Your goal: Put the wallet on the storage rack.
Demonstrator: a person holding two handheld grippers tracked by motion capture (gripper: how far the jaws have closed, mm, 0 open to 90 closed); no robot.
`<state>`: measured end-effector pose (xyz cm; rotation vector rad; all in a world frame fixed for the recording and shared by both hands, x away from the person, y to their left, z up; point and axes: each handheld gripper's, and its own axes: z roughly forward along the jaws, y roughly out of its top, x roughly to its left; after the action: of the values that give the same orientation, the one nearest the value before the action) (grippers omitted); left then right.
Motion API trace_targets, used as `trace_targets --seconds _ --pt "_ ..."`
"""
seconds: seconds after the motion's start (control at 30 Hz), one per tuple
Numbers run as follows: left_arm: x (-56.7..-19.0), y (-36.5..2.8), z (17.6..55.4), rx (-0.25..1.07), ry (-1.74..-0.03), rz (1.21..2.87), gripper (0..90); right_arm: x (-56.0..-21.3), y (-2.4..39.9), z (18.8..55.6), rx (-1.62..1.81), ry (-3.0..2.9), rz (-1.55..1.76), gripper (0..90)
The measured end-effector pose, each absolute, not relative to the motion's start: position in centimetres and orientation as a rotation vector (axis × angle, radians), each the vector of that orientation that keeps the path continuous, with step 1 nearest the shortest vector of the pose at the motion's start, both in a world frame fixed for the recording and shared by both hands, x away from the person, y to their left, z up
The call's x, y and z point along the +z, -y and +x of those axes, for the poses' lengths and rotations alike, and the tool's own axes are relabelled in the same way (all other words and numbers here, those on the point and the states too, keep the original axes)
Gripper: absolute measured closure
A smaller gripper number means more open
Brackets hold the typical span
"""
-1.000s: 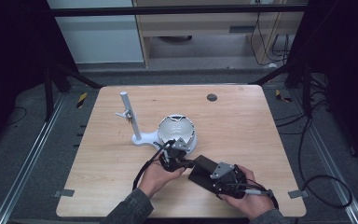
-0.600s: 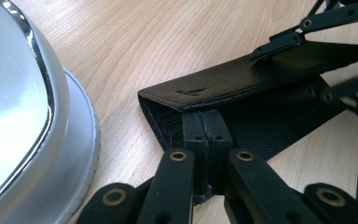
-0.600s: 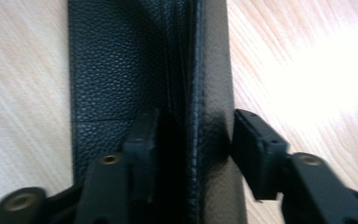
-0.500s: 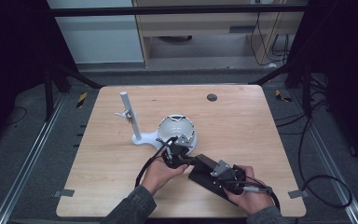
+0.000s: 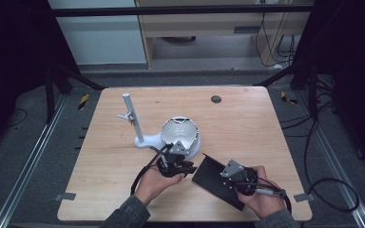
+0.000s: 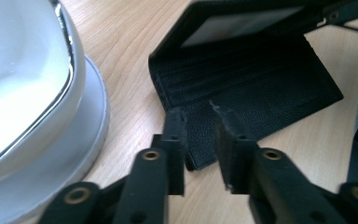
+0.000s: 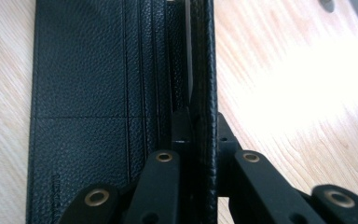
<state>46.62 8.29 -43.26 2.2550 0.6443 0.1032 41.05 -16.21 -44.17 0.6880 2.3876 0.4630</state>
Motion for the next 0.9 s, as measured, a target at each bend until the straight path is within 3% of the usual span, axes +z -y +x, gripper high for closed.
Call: trace_targets --seconds 0.47,0.7,0.9 --pt "-41.4 -10.3 45.6 0.166 -0.65 2.196 34.5 -41.5 17.7 38.8 0.661 -2.284 0.65 84.3" --pt "-40.8 -10.2 45.5 0.15 -0.63 2.16 24.1 -39.9 18.0 38.1 0.773 -2.22 0.61 84.3" --pt "-40.6 -10.1 45.6 0.149 -0.624 2.149 20.8 -38.8 18.2 38.1 0.837 -2.18 0.597 84.4"
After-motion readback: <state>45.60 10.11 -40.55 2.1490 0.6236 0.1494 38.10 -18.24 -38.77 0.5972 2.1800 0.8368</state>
